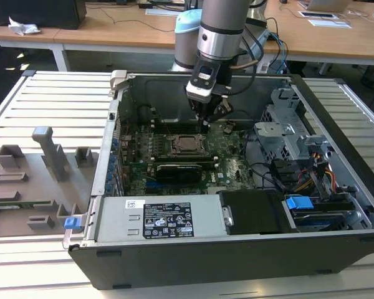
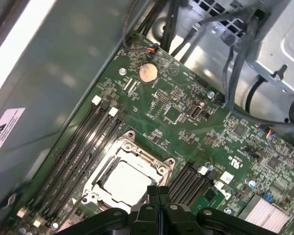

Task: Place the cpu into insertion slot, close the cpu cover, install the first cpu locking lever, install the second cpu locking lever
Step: 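Install the first cpu locking lever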

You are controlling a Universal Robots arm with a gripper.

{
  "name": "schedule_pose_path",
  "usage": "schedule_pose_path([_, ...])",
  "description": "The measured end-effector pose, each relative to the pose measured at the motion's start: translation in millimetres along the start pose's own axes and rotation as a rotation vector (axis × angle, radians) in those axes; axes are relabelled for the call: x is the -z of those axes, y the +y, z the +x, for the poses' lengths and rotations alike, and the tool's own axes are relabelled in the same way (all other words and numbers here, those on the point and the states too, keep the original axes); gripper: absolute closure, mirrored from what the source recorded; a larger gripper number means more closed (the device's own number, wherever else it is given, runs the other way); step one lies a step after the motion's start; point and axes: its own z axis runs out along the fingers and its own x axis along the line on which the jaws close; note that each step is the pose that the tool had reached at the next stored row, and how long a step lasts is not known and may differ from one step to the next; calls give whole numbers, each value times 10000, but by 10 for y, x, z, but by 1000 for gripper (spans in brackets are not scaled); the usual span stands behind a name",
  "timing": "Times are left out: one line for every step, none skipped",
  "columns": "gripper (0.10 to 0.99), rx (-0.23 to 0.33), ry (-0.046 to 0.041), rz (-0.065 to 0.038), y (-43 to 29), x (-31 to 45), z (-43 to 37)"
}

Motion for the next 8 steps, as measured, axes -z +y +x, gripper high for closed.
schedule_pose_path([980,128,-11,-5,0,0,0])
schedule_pose_path([980,258,-23,-10,0,0,0])
schedule_pose_path([980,391,-35,-15,0,0,0])
schedule_pose_path([980,539,-48,-21,0,0,0])
schedule_pose_path([980,692,-61,-27,0,0,0])
schedule_pose_path([980,830,-73,-33,0,0,0])
schedule_pose_path([980,1050,-93,-42,0,0,0])
schedule_pose_path([980,1208,-107,-49,0,0,0])
